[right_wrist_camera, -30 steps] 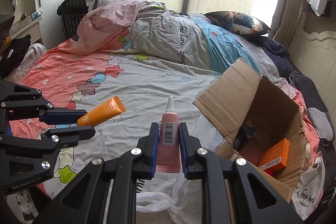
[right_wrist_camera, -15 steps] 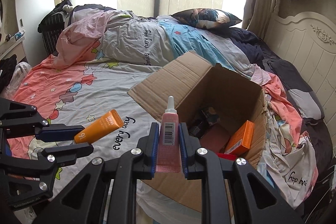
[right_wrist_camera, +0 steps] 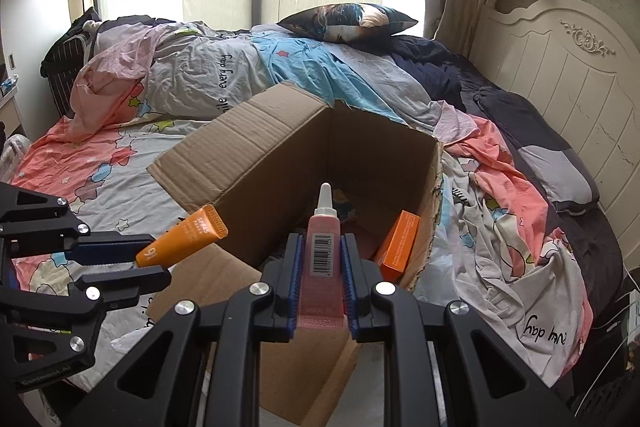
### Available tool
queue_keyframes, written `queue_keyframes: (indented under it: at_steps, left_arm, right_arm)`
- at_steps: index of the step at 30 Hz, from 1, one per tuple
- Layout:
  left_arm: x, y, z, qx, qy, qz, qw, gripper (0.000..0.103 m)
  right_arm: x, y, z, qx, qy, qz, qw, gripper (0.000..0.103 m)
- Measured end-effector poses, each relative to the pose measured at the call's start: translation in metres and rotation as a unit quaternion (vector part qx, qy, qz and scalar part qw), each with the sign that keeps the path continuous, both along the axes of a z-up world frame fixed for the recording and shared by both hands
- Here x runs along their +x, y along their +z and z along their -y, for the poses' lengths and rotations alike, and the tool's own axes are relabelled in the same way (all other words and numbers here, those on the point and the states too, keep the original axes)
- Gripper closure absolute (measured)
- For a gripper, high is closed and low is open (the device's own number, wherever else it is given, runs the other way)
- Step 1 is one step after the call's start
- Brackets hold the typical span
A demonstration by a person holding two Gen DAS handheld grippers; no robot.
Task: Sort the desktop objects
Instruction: 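Lower both tubes into the cardboard box and open both grippers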
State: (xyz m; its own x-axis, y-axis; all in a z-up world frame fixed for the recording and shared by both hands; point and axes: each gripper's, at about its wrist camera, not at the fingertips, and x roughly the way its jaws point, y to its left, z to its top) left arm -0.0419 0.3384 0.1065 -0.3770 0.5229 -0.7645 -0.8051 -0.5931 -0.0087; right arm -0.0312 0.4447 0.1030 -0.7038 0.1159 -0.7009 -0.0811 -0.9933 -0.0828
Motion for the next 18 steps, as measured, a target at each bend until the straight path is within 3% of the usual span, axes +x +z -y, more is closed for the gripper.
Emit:
queue_keyframes:
  at_steps: [14, 18]
  left_arm:
    - [-0.021, -0.01, -0.016, 0.003, 0.0, 0.016, 0.9999, 0.087]
    - [-0.021, -0.013, -0.022, -0.006, -0.006, 0.013, 0.9999, 0.087]
  right_arm:
    - [-0.011, -0.012, -0.022, -0.011, -0.015, 0.005, 1.0, 0.085]
    - [-0.011, -0.013, -0.023, -0.009, -0.02, 0.006, 1.0, 0.074]
